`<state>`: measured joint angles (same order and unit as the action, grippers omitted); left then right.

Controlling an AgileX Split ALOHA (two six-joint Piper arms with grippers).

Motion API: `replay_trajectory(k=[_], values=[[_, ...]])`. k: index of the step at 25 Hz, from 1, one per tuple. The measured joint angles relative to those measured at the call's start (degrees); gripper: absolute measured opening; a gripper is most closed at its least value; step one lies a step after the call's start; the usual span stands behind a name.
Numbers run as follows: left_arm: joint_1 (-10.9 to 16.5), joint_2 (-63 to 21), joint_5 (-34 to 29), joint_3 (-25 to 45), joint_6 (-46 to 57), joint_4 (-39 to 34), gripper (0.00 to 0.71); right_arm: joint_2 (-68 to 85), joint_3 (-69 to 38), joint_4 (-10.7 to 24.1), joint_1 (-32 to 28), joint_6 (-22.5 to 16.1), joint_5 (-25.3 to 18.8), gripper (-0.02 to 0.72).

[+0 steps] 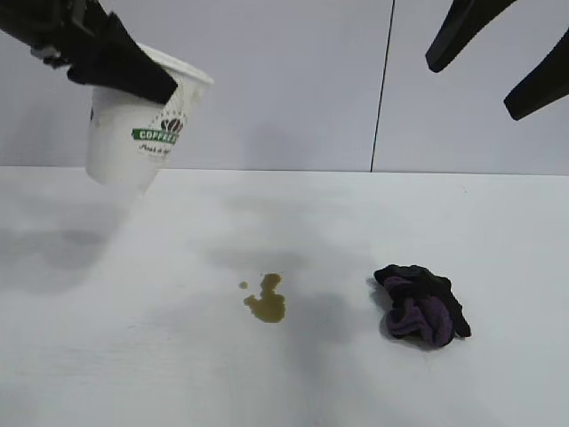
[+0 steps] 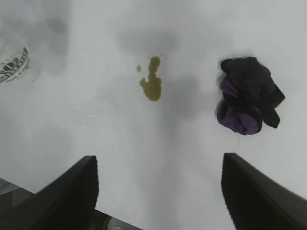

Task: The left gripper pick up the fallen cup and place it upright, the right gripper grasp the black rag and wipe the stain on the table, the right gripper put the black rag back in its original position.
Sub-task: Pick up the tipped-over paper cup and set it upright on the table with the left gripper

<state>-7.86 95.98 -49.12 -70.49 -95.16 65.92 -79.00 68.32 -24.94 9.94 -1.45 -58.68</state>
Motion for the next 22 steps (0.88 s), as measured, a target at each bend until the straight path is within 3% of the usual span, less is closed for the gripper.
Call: replay_trajectory(k=[3,9,12,18,22], values=[[2.2,0.0,-2.4,0.0,-6.3,6.9,0.522,0.0,0.0,0.0,0.0,0.0,0.0,0.495],[2.9,1.0,-3.2,1.3,-13.5,10.2,0.522,0.0,0.0,0.0,0.0,0.0,0.0,0.495],[2.9,3.4,-3.1,5.0,-18.7,13.8,0.522,0.0,0.0,-0.1,0.0,0.0,0.0,0.495],[3.2,7.5,-2.9,14.7,-36.6,28.1,0.522,0.0,0.0,-0.1,0.0,0.0,0.0,0.495],[4.0,8.6,-3.1,19.2,-44.9,30.1,0.522,0.0,0.0,-0.1,0.0,0.0,0.0,0.495]])
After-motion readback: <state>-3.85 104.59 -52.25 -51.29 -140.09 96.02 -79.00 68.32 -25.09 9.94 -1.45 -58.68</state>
